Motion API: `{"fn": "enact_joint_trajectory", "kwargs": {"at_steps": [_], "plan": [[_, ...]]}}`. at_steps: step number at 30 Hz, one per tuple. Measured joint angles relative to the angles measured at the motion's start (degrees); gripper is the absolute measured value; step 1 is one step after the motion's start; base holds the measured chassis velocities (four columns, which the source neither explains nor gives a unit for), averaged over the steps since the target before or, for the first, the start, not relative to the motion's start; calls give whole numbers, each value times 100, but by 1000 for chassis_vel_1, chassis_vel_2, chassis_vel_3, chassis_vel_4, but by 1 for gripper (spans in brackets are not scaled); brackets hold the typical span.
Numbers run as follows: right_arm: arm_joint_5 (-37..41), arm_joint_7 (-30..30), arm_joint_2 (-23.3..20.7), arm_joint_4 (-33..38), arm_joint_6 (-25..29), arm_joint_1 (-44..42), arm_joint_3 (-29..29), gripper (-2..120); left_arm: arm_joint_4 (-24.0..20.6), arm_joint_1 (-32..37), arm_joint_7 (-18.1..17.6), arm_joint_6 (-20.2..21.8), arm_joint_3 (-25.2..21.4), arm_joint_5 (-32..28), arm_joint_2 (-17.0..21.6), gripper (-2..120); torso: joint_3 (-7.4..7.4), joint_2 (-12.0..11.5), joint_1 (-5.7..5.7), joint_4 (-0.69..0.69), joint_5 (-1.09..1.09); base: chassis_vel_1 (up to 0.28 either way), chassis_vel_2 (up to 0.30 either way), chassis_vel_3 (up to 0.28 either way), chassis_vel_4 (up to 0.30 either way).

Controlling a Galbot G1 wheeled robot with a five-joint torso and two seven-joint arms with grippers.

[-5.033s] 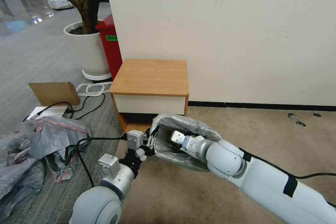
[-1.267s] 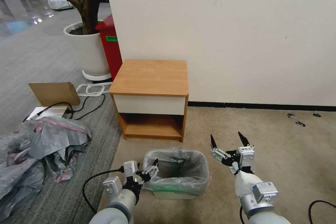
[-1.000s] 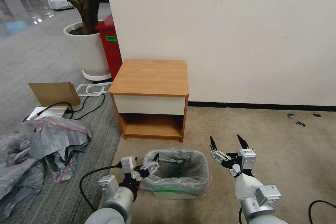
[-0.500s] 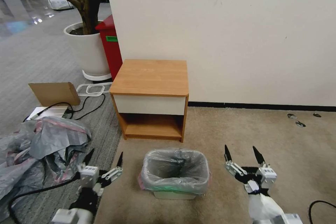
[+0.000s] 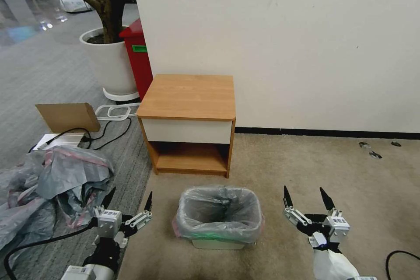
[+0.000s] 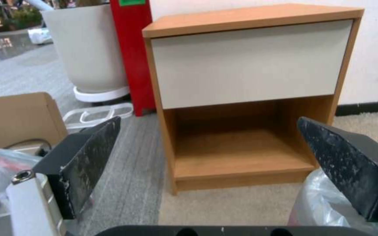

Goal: Pick up the garbage bag from the table and place it over the trash can.

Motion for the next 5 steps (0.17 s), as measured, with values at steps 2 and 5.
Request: {"fn": "enact_joint_trajectory", "kwargs": {"at_steps": [2,5], "plan": [[0,0,0,0,-2,1,-1,100,0,-2,-3,2,2,-2,0,100,0,0,0,0,0,0,0,0,0],[0,1,-1,0,-7,3,-1,100,0,-5,-8,7,4,-7,1,100,0,0,0,0,0,0,0,0,0]]}}
